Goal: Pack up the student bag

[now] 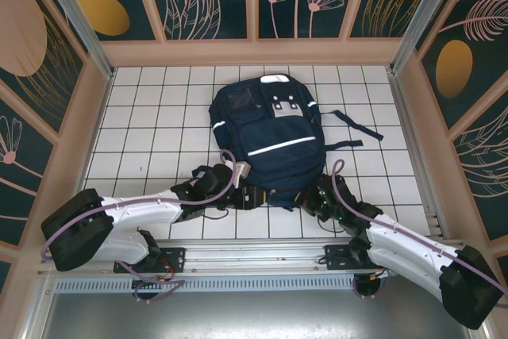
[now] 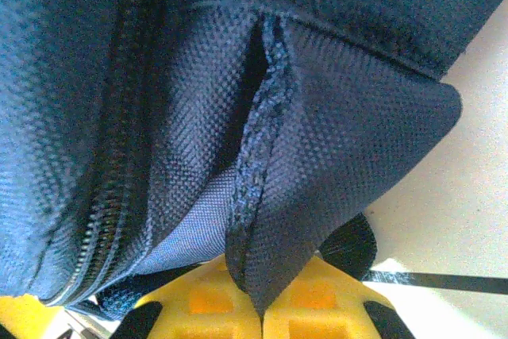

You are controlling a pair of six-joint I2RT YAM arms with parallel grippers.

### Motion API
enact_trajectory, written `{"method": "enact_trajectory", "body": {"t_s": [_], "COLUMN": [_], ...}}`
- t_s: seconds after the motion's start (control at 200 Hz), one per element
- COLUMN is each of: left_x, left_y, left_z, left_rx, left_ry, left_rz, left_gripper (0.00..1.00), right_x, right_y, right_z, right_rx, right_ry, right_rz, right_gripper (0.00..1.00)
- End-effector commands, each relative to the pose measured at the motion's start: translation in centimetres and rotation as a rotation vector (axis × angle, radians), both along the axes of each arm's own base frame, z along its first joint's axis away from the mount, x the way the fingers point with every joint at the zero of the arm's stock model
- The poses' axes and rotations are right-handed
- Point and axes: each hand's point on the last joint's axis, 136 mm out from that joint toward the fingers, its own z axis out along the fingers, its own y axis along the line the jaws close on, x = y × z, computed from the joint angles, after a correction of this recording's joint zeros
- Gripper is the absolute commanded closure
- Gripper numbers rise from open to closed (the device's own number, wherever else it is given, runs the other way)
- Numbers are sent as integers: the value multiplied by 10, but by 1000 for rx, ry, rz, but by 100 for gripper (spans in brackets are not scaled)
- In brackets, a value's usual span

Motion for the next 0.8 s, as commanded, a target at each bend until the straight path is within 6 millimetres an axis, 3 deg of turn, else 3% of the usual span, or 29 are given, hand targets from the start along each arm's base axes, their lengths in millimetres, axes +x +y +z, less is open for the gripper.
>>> {"method": "enact_trajectory", "body": {"t_s": [0.0, 0.405, 0.671, 0.796], "left_x": [0, 1, 4, 5], "left_y": [-7, -15, -22, -23], "left_z": [5, 8, 17, 17], "left_rx": [-29, -58, -87, -88], "left_ry": [-15, -9, -17, -16], "left_rz": [-14, -27, -33, -30], "left_gripper": [42, 42, 50, 49], "right_x": [16, 27, 27, 26], "right_y": [8, 24, 30, 31], "right_z": [29, 67, 69, 70], "right_rx": [38, 94, 116, 124], "right_ry": [-95, -159, -155, -155], "right_rz": [-1, 38, 57, 58], "right_gripper": [100, 100, 100, 100]}}
